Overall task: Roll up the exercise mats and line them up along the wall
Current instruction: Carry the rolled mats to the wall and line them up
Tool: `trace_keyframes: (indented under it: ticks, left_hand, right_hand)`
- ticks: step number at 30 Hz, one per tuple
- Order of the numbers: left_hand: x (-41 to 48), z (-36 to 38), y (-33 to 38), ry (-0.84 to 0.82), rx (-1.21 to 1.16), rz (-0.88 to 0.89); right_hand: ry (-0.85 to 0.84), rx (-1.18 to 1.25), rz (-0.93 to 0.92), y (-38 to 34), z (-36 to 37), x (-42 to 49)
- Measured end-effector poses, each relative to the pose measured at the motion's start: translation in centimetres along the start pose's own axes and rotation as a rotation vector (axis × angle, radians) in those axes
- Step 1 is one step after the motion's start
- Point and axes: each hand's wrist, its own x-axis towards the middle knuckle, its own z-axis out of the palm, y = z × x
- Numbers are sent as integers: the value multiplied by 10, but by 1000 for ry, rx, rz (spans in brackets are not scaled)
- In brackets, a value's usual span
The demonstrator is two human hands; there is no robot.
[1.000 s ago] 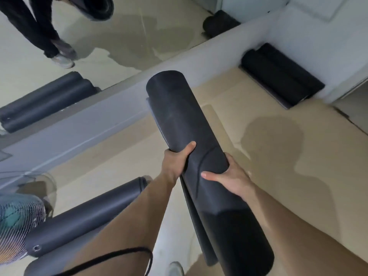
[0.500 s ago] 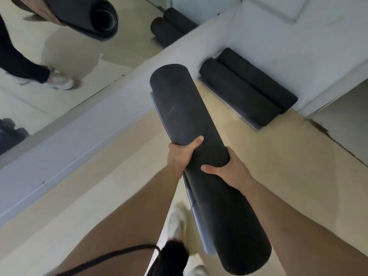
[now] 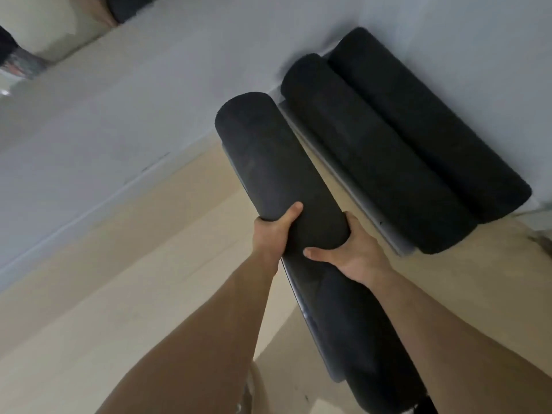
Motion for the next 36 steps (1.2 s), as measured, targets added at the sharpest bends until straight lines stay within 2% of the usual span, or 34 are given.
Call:
trace_keyframes:
  ticks: [4, 8, 10, 13, 18, 21, 25, 29, 32, 36]
  left_hand:
    - [79, 48, -5, 50, -74, -30]
    - [129, 91, -4, 83, -25, -23]
    - [141, 107, -3, 134, -14, 10]
    - [149, 121, 2, 164, -29, 49]
    - [161, 118, 11, 57, 59, 23]
    - [148, 112, 20, 59, 265, -5]
    - [100, 93, 26, 71, 600, 131]
    - [42, 49, 29, 22, 887, 140]
    - [-1, 10, 33, 9, 974, 104]
    - [-66, -39, 41, 82, 925, 49]
  right_hand:
    - [40, -100, -148, 13, -6, 99]
    - [152, -366, -197, 22, -5, 156]
    - [197, -471, -224, 24, -3, 169]
    - [228, -494, -233, 26, -9, 176]
    - [229, -525, -245, 25, -20, 185]
    - [183, -562, -224, 20, -20, 175]
    - [161, -552, -125, 7, -36, 142]
    - [130, -615, -169, -15, -55, 87]
    - [70, -643, -174, -37, -68, 49]
    - [-18, -729, -254, -79, -74, -4]
